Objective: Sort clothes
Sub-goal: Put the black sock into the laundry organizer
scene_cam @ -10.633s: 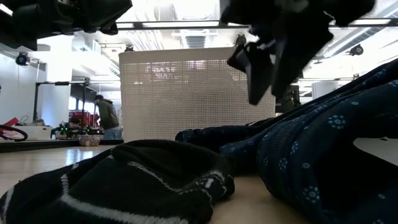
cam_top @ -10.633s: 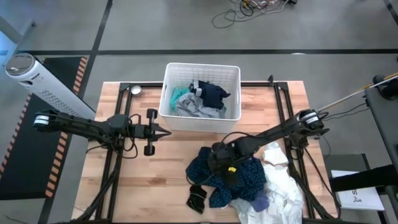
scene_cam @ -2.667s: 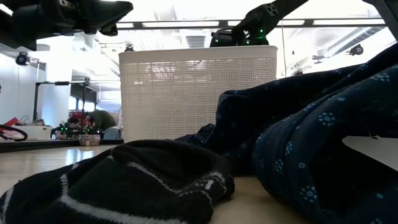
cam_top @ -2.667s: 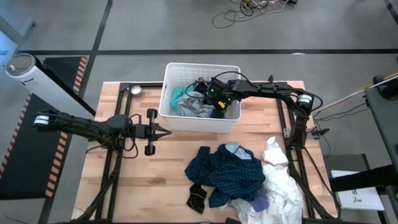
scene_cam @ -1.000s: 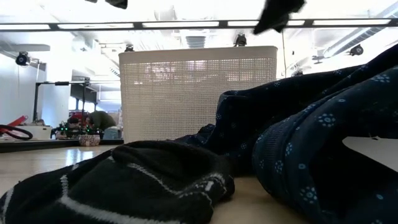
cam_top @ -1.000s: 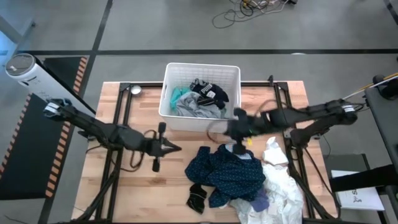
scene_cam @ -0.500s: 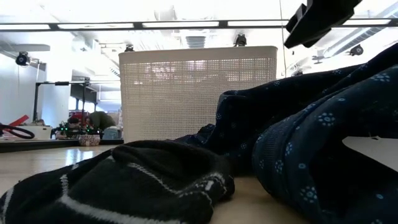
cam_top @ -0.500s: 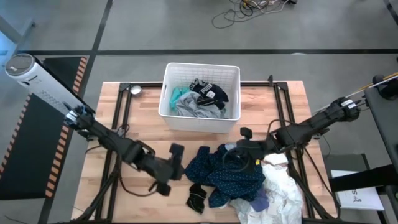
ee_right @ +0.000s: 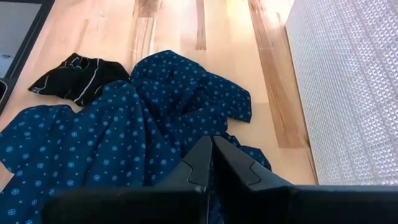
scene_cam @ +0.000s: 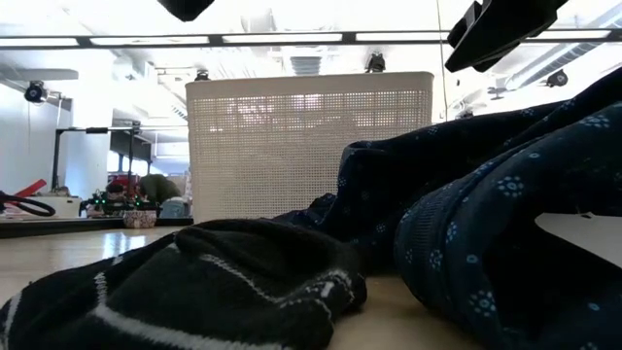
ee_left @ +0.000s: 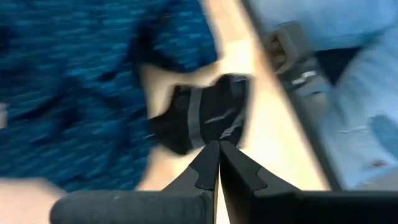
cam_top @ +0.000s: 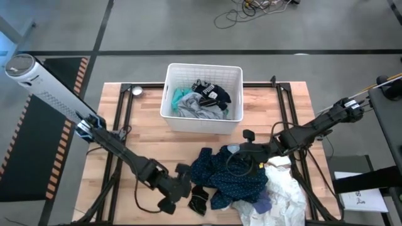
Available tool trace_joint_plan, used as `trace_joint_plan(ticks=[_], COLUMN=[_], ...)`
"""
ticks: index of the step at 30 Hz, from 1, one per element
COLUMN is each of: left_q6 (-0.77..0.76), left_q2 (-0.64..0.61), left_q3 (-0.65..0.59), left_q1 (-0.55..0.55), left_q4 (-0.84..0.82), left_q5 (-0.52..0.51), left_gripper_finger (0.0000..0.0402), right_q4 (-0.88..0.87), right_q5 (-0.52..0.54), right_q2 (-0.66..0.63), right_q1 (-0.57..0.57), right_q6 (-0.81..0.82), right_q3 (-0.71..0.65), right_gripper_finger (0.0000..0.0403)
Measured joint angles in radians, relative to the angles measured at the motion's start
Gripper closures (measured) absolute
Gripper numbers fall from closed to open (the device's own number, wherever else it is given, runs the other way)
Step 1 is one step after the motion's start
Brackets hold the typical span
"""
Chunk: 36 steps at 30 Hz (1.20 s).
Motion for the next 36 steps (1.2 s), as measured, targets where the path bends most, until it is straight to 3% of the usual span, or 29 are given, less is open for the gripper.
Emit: trace_joint_plan(ticks=[4,10,17,22,29,36], left_q6=[-0.012,-0.056,-0.213,-0.275,-0.307,-0.321], left_q2=[0.053,0.126,0.219,0.283,0.32,0.339], left_q3=[0.004,0.007,0.007,0.007,0.007,0.007], left_q1=[-0.002,-0.001,-0.001,-0.009,-0.01,-0.011], left_q4=[0.108,0.211,0.226,0.339,0.385,0.379], left_q5=[0.091,0.081,0.092,0.099,0.022,-0.023], left_gripper_finger=[0.0401,0.0378,0.0309,0.0252,0.0191,0.0169], right_q4=[0.001,0.001,0.001,0.001,0.005,0.008], right_q5=[-0.001,-0.002,-0.002,0.001,0.001,0.001], right_q2=[0.0,0.0,0.0,0.0,0.0,0.0], right_q1=[0.0,0.011,0.032,0.056,0.076,0.078], right_q6=[0.012,0.023,0.043,0.052,0.06,0.061], right_q3=[0.0,0.0,0.0,0.0,0.0,-0.002], right_gripper_finger=[0.0403,0.0403,0.0403,0.0403,0.0403,0.0403])
